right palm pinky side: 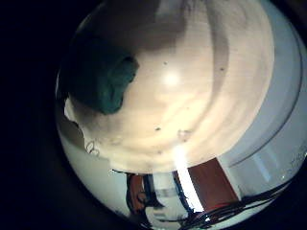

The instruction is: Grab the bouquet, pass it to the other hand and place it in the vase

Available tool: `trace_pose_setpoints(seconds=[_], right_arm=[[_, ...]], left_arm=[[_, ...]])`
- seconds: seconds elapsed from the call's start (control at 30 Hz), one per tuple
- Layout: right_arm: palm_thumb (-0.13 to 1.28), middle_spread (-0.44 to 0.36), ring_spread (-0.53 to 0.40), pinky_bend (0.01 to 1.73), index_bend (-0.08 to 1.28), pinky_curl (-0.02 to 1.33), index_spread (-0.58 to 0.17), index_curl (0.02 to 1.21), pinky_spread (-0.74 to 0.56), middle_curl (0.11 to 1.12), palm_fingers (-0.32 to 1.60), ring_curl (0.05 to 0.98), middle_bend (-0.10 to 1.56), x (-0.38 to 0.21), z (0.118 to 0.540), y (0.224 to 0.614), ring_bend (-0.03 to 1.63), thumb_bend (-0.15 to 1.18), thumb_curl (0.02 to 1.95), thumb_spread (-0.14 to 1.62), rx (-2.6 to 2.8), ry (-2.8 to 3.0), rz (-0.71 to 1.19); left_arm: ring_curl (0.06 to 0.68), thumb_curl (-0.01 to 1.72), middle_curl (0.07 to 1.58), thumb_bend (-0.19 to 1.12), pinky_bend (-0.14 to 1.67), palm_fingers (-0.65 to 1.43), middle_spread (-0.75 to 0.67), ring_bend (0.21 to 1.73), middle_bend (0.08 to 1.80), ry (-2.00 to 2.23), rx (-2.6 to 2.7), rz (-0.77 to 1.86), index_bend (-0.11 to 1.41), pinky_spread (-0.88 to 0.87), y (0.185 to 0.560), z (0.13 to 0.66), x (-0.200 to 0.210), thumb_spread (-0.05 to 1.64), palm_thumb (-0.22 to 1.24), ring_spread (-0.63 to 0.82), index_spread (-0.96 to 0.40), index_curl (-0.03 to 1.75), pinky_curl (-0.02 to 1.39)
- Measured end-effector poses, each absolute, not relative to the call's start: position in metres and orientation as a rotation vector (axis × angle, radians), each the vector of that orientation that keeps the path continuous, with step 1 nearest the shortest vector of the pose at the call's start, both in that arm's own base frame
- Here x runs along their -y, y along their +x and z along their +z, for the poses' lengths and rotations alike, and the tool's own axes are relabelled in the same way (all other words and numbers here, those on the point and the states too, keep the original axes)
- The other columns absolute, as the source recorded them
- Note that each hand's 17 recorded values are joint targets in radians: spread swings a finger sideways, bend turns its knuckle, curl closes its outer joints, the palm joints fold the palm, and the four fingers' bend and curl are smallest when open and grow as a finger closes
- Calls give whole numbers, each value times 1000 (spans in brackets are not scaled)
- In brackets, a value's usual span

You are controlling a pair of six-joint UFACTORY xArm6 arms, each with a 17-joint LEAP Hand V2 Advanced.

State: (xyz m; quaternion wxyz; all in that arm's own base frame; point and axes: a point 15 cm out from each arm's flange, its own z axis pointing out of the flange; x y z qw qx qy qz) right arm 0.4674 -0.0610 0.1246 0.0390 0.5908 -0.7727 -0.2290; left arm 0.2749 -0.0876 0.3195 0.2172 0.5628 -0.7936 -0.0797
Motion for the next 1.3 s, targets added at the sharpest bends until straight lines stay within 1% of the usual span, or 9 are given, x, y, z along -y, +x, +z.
trace_pose_setpoints(seconds=[0.03,0.1,0.13,0.27,0.43,0.57,0.7,0.9,1.3], right_arm=[[898,-121,-250,622,294,275,-318,412,-327,440,1354,288,525,61,125,467,808,-34,545,828,2368,1810,-702],[899,-150,-266,673,383,299,-337,452,-410,475,1415,318,614,61,127,466,856,-34,550,789,2349,1808,-688],[915,-165,-264,711,571,323,-334,517,-455,513,1596,354,717,62,130,467,930,-24,554,789,2354,1803,-679],[944,-181,-252,899,787,407,-308,614,-465,582,1527,425,910,70,139,469,1079,-19,561,801,2394,1790,-664],[1028,-180,-227,1165,981,537,-278,698,-363,662,1349,512,1121,98,171,469,1261,-4,582,795,2491,1768,-619],[1202,-169,-210,1288,1059,620,-261,743,-296,707,1203,561,1212,104,209,474,1358,59,662,713,2559,1805,-548],[1240,-155,-194,1310,1114,684,-244,777,-242,740,1141,595,1266,97,245,477,1417,25,741,513,2631,1886,-570],[1241,-143,-181,1281,1121,758,-227,798,-213,752,1129,607,1288,84,311,457,1444,12,839,346,2698,2050,-757],[1240,-141,-178,1223,1123,835,-226,807,-216,759,1128,605,1292,55,408,435,1447,-5,908,271,2795,2372,-1102]], left_arm=[[209,295,324,-27,168,198,305,327,196,1561,2200,-220,205,503,275,320,87,981,333,530,89,432,204],[209,295,324,-27,168,198,302,327,196,1557,2202,-221,204,501,275,321,88,981,333,527,89,432,204],[208,295,324,-27,167,199,301,327,195,1555,2204,-220,207,500,275,322,88,981,333,526,89,433,203],[208,292,325,-28,168,199,300,327,195,1556,2212,-197,207,499,276,329,89,982,327,524,89,435,202],[208,292,325,-27,168,199,299,327,195,1572,2213,-197,206,491,279,332,87,981,324,523,89,436,202],[208,290,325,-29,170,200,299,327,195,1590,2203,-189,206,494,282,333,79,984,315,523,89,436,202],[206,291,325,-27,167,204,300,323,198,1612,2185,-181,207,496,286,334,71,986,312,523,85,434,200],[207,290,333,-28,163,226,270,320,209,1657,2155,-150,212,494,291,337,55,988,307,510,77,435,195],[209,289,341,-27,164,256,242,330,210,1721,2081,-53,235,477,298,343,36,994,301,494,72,443,184]])
